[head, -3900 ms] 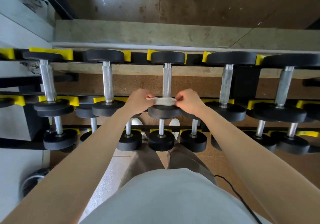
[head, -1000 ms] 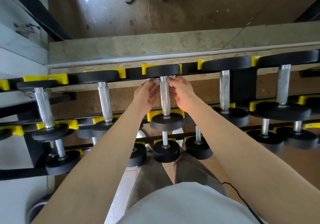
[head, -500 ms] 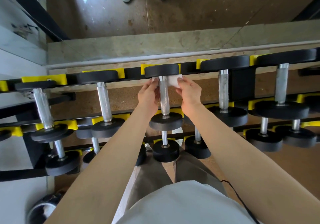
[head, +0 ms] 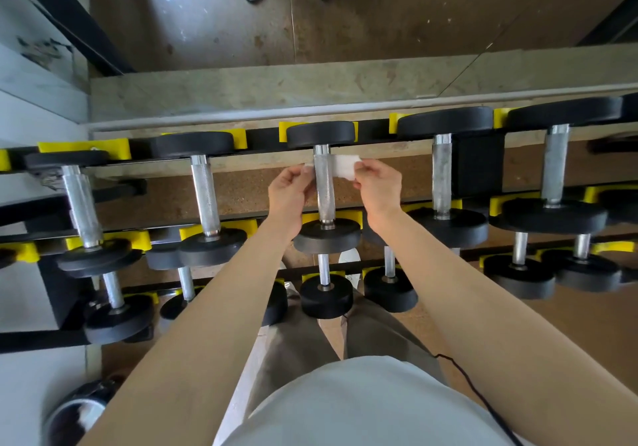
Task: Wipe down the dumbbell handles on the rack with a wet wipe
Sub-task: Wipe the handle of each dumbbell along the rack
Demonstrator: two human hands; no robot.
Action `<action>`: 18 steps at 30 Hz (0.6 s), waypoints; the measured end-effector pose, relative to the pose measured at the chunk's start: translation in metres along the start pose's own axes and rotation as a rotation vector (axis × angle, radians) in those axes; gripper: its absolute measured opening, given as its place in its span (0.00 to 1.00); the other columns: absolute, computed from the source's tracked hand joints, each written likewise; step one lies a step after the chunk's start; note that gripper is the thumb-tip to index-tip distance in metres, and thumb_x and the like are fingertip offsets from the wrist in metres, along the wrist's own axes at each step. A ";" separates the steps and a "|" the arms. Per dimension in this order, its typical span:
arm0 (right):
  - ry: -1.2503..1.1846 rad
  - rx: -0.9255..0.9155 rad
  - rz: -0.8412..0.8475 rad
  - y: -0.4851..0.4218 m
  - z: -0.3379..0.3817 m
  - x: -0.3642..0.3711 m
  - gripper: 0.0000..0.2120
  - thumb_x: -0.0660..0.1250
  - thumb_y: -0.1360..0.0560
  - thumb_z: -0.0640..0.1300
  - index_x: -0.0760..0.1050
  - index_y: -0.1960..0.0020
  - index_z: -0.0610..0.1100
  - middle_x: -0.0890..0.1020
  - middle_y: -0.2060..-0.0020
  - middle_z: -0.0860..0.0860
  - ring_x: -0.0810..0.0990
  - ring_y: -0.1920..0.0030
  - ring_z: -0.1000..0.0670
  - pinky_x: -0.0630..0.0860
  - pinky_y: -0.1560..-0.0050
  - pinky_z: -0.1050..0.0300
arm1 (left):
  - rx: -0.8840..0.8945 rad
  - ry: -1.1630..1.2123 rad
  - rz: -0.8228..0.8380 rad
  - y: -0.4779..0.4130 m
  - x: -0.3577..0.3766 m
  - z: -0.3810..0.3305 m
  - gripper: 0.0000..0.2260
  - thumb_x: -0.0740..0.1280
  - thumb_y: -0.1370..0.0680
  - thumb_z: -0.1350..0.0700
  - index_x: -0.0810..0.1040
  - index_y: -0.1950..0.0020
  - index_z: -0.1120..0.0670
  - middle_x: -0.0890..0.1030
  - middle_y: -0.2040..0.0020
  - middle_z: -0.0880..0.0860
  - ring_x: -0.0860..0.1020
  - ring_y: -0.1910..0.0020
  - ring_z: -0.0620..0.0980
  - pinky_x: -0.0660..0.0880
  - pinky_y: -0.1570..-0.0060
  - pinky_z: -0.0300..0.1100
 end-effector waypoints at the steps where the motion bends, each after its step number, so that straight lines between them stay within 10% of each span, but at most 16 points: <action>1: 0.024 -0.008 0.023 0.002 -0.002 0.002 0.12 0.67 0.21 0.39 0.79 0.38 0.42 0.82 0.48 0.52 0.82 0.44 0.49 0.78 0.37 0.47 | 0.006 -0.017 -0.004 0.000 -0.005 -0.001 0.03 0.70 0.21 0.62 0.79 0.47 0.59 0.83 0.47 0.60 0.83 0.49 0.53 0.81 0.44 0.47; 18: 0.521 -0.102 0.260 0.009 -0.019 0.028 0.09 0.64 0.20 0.39 0.81 0.43 0.42 0.84 0.49 0.47 0.80 0.50 0.51 0.76 0.43 0.54 | 0.091 -0.372 -0.114 0.015 -0.050 -0.005 0.08 0.70 0.21 0.60 0.83 0.42 0.56 0.85 0.48 0.53 0.84 0.49 0.49 0.81 0.47 0.41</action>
Point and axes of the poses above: each hand's wrist, its own y-axis away from the middle knuckle, its own x-axis out of the palm, z = x × y, the point moved 8 cm from there along -y, towards the middle knuckle
